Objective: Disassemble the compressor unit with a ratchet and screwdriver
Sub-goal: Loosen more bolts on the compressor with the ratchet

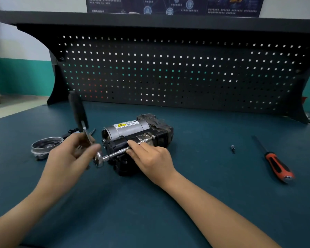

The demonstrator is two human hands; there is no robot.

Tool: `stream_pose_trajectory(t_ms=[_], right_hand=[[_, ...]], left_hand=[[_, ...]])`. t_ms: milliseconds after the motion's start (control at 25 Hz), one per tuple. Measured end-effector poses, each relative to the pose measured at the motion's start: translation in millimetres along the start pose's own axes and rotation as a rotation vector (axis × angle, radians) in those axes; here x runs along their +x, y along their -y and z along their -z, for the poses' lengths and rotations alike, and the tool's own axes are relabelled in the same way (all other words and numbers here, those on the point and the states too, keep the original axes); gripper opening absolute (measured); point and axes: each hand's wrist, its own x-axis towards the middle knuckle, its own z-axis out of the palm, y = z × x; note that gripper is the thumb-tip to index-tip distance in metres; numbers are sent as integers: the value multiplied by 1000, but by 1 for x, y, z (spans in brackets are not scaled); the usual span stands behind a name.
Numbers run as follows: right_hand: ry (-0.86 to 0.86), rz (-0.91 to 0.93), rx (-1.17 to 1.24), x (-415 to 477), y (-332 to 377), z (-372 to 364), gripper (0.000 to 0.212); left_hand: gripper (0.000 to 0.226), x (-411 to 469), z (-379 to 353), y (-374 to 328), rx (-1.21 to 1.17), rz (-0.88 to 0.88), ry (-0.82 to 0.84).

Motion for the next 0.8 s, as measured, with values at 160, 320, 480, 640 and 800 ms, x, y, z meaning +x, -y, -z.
stream_pose_trajectory(t_ms=[160,320,480,640,800], right_hand=[[-2,-34,87,0,0,0,23],[-2,9,30,5,-3,2,20],[-3,8,44,3,-2,3,21],[-43,-31,68,1,-1,2,21],[-10,32,88,1,-5,3,22]], left_hand=[[9,10,-3,10,-180,264,-2],[8,-9,3,2,339,-500,58],[11,-12,13,13,582,-752,196],[6,0,-3,-3,-65,197,-38],[14,10,-8,1,-692,887,-23]])
